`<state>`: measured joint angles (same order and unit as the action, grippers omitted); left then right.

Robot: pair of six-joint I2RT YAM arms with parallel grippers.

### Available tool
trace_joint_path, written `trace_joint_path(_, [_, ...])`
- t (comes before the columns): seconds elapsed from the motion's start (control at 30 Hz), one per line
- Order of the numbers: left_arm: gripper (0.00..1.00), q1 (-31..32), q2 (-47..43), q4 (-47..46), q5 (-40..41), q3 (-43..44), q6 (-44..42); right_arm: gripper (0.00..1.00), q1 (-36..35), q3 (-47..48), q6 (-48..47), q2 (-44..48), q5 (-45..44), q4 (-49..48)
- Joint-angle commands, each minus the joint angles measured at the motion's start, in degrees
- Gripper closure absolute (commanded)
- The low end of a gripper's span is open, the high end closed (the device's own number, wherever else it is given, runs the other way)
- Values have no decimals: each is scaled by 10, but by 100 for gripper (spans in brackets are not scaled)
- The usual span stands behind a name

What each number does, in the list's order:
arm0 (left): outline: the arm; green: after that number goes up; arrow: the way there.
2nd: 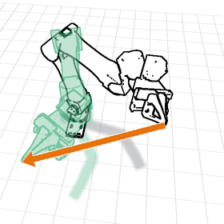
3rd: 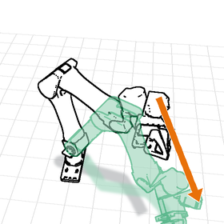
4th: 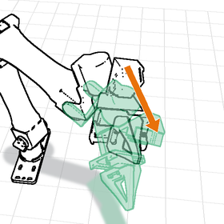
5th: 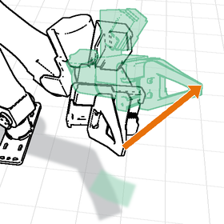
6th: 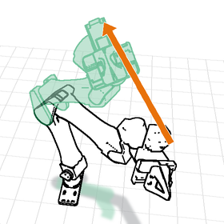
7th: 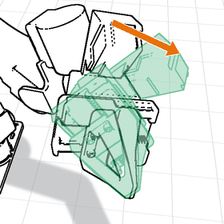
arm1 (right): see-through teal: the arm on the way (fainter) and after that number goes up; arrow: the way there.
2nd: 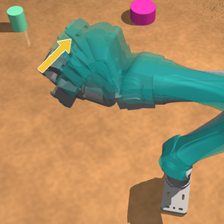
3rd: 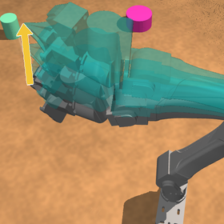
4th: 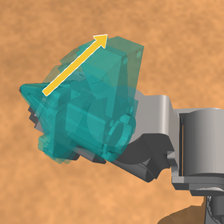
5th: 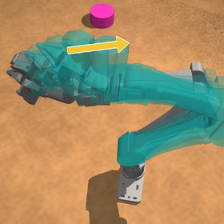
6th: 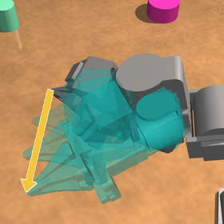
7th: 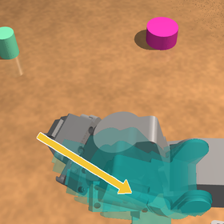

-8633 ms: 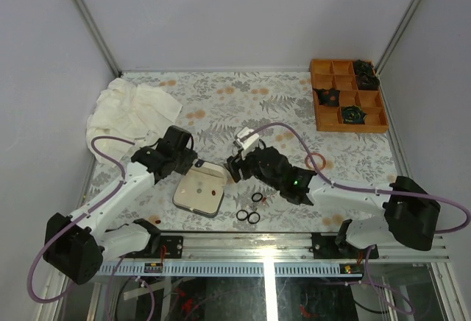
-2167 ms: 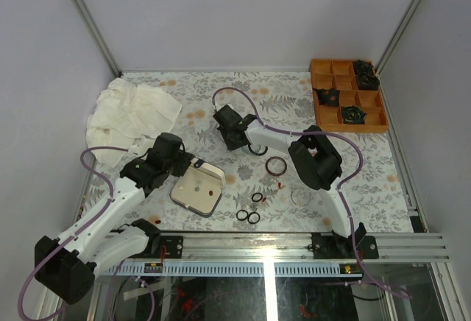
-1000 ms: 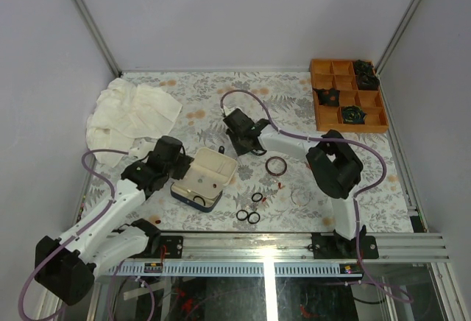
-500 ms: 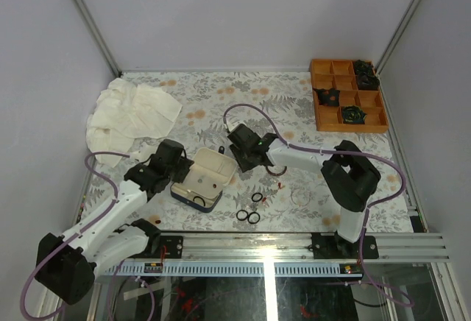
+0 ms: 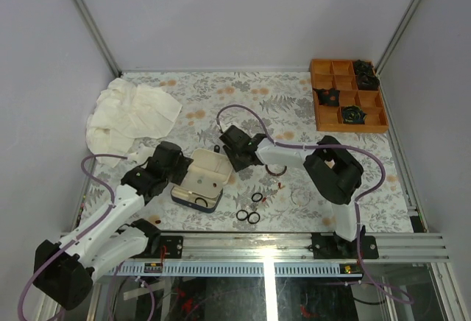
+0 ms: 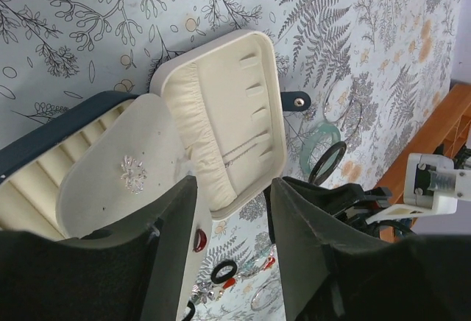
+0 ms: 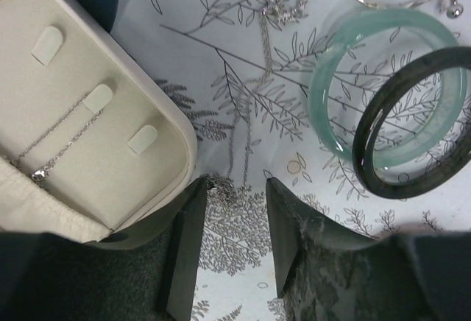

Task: Organize the mixed jewelry
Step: Pick up the jewelry from the center of the board.

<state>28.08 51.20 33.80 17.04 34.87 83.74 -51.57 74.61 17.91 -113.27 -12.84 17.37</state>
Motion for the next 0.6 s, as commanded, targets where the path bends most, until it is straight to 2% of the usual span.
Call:
trace_joint_path(0.0, [55,-3,-9,-18,17,-6,-4,58,-6,23,8,-36,-22,5])
trace_joint_path(0.07, [55,-3,-12,-18,15,-7,-5,64,-6,20,12,-41,-24,7])
trace_joint_path(0.23, [55,-2,-25,-20,15,-13,-5,96,-9,-5,15,-44,-34,14])
trace_joint_path(0.27, [55,-3,-27,-21,14,-16,-4,100,-9,-13,15,-42,-35,11])
trace_joint_path(0.57, [56,-3,-31,-26,11,-21,-5,100,-9,-58,7,21,-76,4])
